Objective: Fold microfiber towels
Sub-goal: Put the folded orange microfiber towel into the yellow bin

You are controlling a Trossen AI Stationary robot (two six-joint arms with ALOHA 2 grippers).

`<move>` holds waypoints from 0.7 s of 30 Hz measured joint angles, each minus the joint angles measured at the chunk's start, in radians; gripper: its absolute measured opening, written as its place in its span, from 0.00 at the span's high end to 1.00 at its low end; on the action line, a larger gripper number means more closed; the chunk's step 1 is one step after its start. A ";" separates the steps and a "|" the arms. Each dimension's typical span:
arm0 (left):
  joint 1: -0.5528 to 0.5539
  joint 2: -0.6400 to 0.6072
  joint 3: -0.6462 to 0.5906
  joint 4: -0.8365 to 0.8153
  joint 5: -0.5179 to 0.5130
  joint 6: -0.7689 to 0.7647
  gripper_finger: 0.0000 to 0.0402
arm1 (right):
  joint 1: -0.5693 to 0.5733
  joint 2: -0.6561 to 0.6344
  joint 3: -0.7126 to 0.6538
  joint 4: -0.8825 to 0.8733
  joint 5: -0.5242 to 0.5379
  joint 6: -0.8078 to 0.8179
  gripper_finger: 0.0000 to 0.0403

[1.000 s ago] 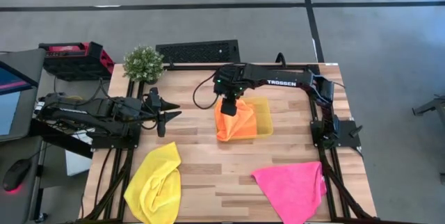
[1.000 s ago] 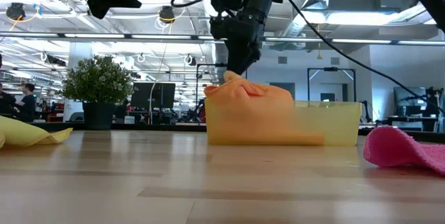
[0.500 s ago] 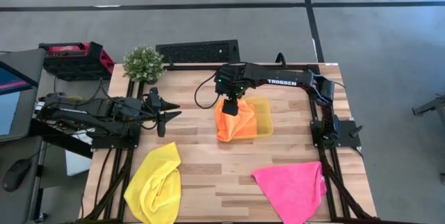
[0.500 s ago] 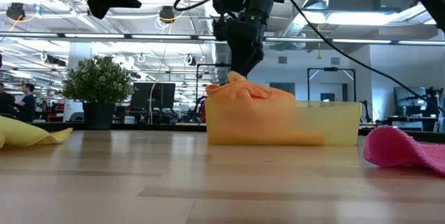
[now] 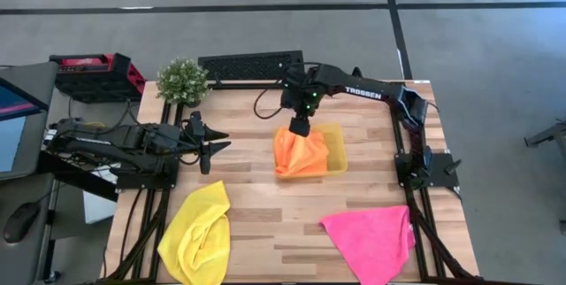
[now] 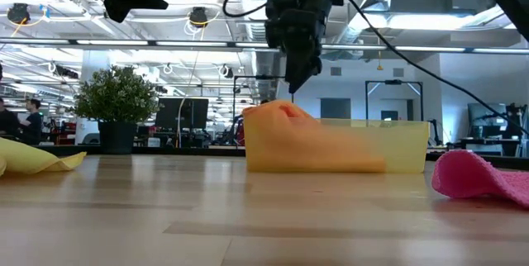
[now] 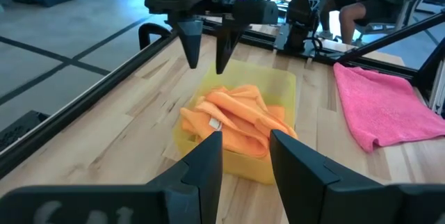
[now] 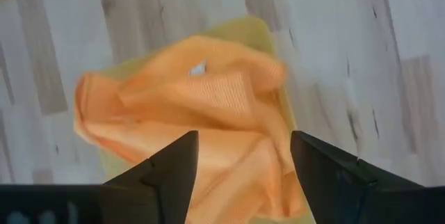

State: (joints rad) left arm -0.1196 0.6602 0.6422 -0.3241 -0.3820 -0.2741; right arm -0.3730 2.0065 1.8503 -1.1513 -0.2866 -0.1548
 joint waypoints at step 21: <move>0.000 0.000 0.000 -0.011 0.000 0.000 0.72 | 0.272 0.006 -0.122 -0.031 0.208 -0.230 0.37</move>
State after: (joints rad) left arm -0.1196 0.6605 0.6422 -0.3347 -0.3824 -0.2737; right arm -0.1012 2.0123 1.7283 -1.1821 -0.0785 -0.3845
